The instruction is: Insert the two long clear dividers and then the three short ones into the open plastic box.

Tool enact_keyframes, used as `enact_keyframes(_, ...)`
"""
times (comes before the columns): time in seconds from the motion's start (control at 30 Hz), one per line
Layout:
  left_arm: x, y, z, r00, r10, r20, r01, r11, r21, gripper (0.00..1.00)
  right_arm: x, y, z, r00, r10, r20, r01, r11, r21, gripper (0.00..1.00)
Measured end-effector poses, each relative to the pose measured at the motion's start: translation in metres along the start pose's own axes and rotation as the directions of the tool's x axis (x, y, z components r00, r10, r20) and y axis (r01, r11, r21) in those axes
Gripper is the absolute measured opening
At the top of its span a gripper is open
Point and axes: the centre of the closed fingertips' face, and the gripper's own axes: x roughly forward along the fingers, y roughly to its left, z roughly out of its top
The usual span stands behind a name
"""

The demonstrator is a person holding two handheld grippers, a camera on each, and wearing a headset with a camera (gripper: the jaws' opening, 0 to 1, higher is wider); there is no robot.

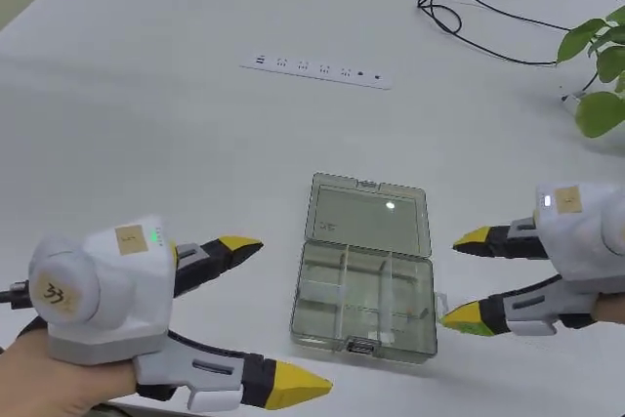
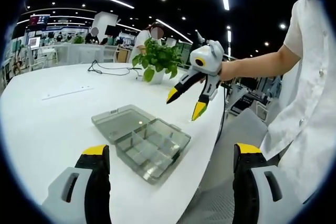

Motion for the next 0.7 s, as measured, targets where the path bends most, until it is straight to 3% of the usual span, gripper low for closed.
enact_keyframes(0.3, 0.000, 0.001, -0.004, 0.9998, -0.003, -0.019, 0.003, 1.000, 0.006, 1.00, -0.014, -0.016, -0.053, 0.9940, -0.010, -0.109, 0.009, 1.000, -0.007, 0.59)
enact_keyframes(0.4, 0.000, 0.001, -0.003, 0.9998, -0.002, -0.019, 0.002, 1.000, 0.004, 1.00, -0.016, -0.021, -0.072, 0.9877, -0.011, -0.156, 0.008, 1.000, -0.015, 0.59)
enact_keyframes(0.57, 0.001, 0.001, 0.001, 0.9999, -0.003, -0.013, 0.003, 1.000, 0.001, 1.00, -0.014, -0.030, -0.107, 0.9678, -0.013, -0.251, 0.001, 0.999, -0.048, 0.57)
enact_keyframes(0.7, 0.002, 0.002, 0.002, 0.9999, -0.003, -0.011, 0.003, 1.000, -0.001, 1.00, -0.009, -0.033, -0.121, 0.9617, -0.006, -0.274, -0.010, 0.998, -0.057, 0.52)
